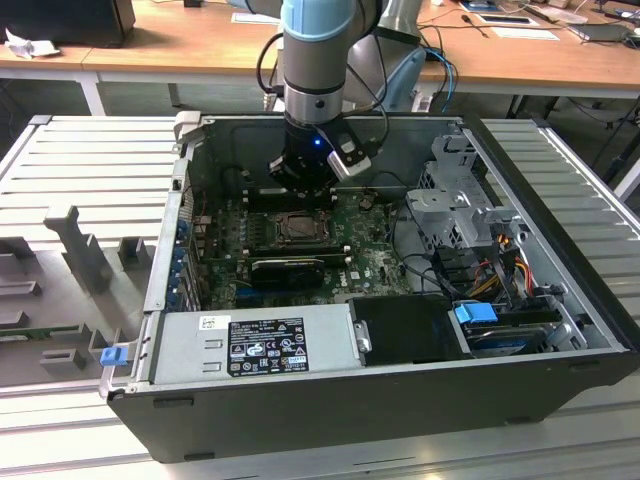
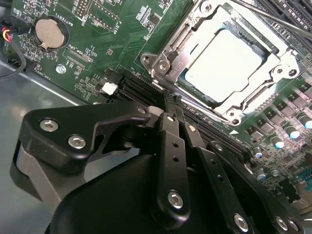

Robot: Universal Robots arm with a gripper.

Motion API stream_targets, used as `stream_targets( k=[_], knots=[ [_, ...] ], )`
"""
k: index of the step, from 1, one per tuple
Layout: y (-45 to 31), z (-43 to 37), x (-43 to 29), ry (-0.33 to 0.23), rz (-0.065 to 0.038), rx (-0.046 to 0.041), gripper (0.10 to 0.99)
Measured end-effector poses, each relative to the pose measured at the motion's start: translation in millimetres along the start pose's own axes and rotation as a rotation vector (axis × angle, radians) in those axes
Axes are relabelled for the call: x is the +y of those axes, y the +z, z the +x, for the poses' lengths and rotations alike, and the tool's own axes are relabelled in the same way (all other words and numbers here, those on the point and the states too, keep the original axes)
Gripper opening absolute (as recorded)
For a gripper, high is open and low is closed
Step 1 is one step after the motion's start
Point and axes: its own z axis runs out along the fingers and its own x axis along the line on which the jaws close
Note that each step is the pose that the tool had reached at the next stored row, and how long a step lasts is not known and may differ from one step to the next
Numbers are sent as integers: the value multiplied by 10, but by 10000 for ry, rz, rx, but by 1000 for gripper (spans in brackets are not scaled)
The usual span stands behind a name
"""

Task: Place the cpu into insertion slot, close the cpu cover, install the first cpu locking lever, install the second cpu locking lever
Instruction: 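Install the first cpu locking lever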

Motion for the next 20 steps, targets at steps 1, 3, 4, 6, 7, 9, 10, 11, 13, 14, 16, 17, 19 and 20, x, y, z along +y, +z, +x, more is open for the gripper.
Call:
stream_targets(
  k=[1, 3, 4, 6, 7, 9, 10, 11, 13, 14, 16, 17, 19, 20],
  knots=[
    [2, 0, -2, 0, 0, -1, 106],
    [5, 1, -8, 0, 2, 1, 106],
    [8, 1, -11, 0, 2, 1, 106],
    [12, 2, -16, 0, 4, 1, 106],
    [16, 3, -19, 0, 5, 2, 106],
    [25, 3, -22, 1, 2, 1, 106],
    [32, 3, -23, 0, -1, -1, 106],
    [38, 3, -24, 0, 0, 0, 106],
    [48, 4, -27, 1, 6, 6, 106],
    [49, 4, -29, 0, -20, 4, 106],
    [52, 4, -26, 4, -57, -3, 106],
    [48, 3, -26, 2, -73, -7, 106],
    [21, 0, -22, 2, -81, -12, 106],
    [-5, 1, -22, 2, -72, -5, 106]
  ],
)
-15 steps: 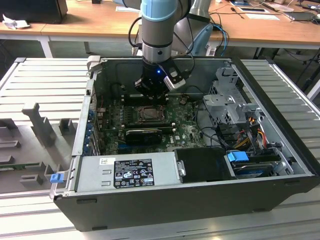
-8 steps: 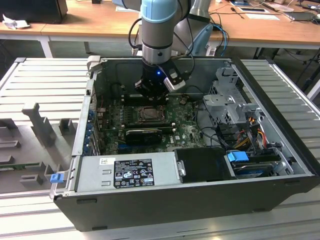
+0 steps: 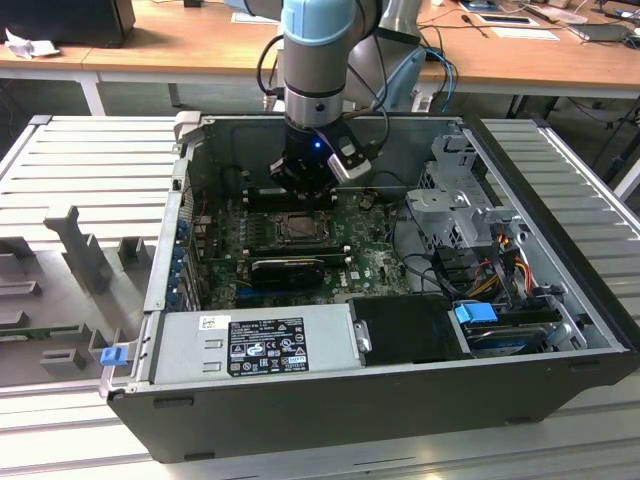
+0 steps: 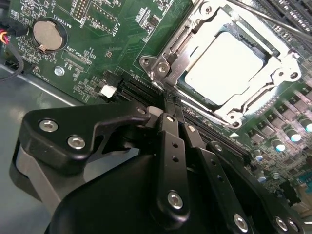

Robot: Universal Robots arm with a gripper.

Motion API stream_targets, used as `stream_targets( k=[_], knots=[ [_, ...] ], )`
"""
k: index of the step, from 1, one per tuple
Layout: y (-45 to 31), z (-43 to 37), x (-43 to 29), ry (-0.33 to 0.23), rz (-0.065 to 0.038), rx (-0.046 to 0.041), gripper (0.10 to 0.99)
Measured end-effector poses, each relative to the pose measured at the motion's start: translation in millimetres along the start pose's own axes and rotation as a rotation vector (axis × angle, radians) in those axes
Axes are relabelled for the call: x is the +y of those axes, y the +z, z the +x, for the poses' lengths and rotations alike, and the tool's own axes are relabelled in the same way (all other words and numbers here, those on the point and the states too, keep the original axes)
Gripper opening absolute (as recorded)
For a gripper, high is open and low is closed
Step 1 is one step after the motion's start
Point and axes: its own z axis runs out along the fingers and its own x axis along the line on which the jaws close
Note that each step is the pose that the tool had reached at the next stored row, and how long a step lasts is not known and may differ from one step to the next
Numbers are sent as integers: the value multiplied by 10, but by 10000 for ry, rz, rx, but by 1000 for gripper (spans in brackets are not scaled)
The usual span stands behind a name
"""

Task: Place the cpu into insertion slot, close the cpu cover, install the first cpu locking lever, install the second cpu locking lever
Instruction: 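Install the first cpu locking lever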

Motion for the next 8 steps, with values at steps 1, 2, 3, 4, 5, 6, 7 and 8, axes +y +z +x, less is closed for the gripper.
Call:
stream_targets(
  k=[1, 2, 3, 4, 5, 6, 7, 8],
  knots=[
    [-27, -1, 3, 0, -3, -2, 106],
    [-50, -2, 5, 0, -2, -1, 106],
    [-93, -3, 8, 0, -1, 0, 106],
    [-105, -4, 9, 0, -1, 0, 106],
    [-104, -4, 9, -1, -4, -2, 106],
    [-106, -4, 2, -3, -2, -1, 106],
    [-107, -3, -6, -2, -1, 1, 106],
    [-108, -2, -17, 0, -1, 1, 106]
  ],
)
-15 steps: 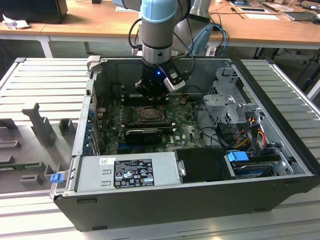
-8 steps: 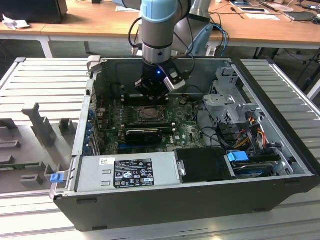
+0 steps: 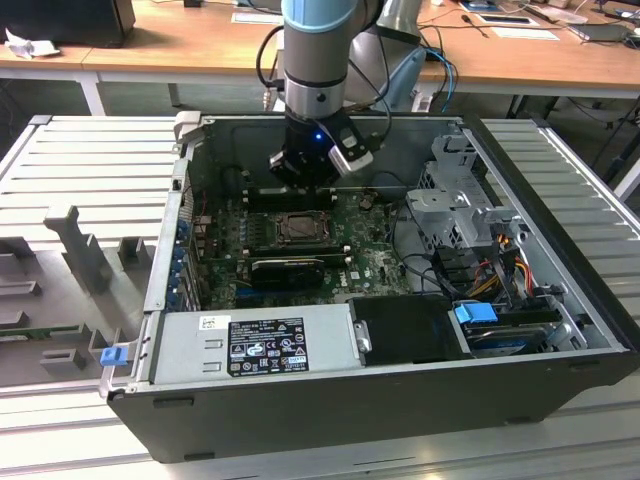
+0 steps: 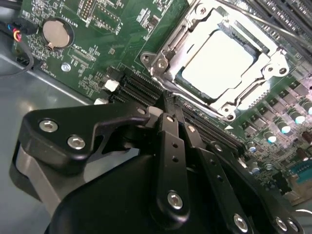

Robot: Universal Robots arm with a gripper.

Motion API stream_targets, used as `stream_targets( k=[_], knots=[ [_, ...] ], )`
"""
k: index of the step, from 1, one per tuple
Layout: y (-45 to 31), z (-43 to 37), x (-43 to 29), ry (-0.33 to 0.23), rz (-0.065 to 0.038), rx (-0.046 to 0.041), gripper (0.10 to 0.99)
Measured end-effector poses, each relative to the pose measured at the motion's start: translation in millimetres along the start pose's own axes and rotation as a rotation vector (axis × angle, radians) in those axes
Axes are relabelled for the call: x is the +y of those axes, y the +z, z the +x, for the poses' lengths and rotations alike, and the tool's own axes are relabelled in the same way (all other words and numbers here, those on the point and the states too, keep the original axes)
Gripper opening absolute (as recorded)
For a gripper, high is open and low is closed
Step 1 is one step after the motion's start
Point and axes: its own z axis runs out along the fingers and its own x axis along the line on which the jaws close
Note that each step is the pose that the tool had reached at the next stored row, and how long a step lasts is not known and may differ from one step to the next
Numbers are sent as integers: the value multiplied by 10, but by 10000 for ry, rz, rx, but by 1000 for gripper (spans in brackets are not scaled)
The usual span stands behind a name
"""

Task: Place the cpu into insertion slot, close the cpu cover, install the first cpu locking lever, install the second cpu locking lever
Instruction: 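Install the first cpu locking lever, then install the second cpu locking lever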

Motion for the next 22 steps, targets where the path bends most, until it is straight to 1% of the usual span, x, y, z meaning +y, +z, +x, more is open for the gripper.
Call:
stream_targets(
  k=[13, 14, 16, 17, 22],
  knots=[
    [-5, 5, -61, -1, 0, -1, 106],
    [-12, 6, -69, 1, 2, 0, 106],
    [-63, 2, -65, 6, 0, -1, 106],
    [-76, 2, -64, 10, -1, -2, 106],
    [-76, 1, -77, 9, 15, 0, 106]
  ],
)
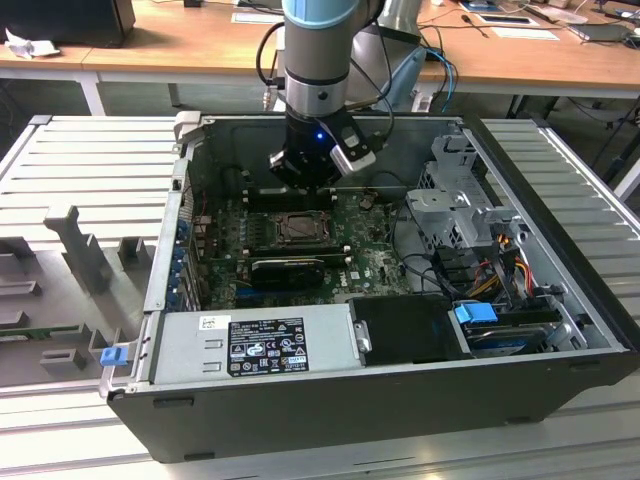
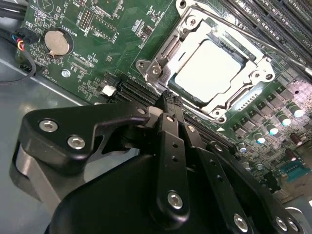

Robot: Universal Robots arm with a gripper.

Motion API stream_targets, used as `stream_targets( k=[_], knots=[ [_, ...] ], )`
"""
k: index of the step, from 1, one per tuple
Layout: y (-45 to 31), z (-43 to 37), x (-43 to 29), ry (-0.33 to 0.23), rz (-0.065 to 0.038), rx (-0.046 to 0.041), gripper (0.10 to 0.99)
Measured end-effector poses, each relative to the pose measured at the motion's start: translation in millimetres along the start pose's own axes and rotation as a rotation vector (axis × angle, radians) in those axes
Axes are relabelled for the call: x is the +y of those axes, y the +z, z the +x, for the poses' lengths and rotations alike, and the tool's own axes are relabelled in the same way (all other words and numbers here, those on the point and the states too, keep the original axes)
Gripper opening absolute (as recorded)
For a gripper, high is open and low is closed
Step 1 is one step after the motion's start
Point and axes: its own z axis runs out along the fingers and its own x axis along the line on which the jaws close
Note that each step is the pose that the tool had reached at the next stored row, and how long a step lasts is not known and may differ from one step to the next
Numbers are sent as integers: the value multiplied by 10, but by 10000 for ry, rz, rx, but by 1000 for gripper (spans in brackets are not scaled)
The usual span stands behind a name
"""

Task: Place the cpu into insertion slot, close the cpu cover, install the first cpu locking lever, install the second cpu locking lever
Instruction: 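Install the second cpu locking lever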

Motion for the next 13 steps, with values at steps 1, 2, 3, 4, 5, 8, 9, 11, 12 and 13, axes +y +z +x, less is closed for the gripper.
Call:
stream_targets(
  k=[1, 2, 3, 4, 5, 8, 9, 11, 12, 13],
  knots=[
    [-1, 0, -10, 0, 0, 0, 106],
    [-2, 1, -21, 1, 0, 0, 106],
    [-2, 2, -27, 1, -1, 0, 106],
    [-3, 2, -31, 1, 0, -1, 106],
    [-2, 2, -33, 1, 0, 0, 106],
    [-4, 3, -42, 0, 0, 0, 106],
    [-4, 3, -46, 1, 0, 0, 106],
    [-4, 4, -54, 1, 0, -1, 106],
    [-5, 4, -57, 0, 0, 0, 106],
    [-5, 4, -60, 0, 0, -1, 106]
  ],
)
